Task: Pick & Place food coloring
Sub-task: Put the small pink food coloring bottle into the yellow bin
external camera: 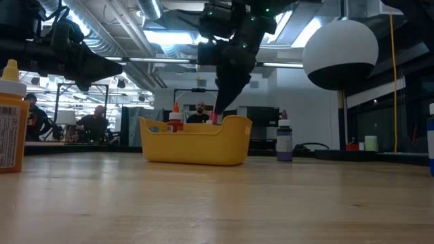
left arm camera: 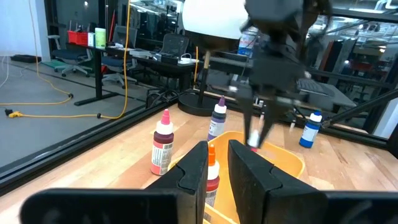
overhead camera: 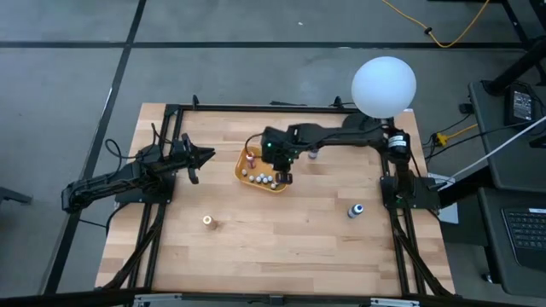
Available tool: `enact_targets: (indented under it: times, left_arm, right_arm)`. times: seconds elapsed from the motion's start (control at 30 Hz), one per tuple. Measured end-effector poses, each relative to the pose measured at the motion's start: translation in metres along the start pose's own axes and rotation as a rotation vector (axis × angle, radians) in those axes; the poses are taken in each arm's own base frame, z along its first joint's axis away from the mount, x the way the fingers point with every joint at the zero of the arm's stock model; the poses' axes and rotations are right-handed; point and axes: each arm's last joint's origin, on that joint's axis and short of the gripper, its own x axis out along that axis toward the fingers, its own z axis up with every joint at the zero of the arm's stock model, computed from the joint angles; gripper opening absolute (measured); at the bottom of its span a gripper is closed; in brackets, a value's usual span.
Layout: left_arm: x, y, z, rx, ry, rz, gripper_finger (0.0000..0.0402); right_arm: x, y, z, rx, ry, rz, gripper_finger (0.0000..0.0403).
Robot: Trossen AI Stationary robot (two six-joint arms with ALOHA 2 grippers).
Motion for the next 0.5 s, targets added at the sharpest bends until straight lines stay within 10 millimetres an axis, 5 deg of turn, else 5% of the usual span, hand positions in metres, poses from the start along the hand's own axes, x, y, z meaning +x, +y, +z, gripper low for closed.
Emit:
enact_targets:
  times: [0.5]
  left_arm:
    - [0.000,0.000,0.000,0.000,0.000,0.000,0.0057]
  right_arm:
    - [0.041,0.007,-0.004,-0.003,0.087,0.016,0.0078]
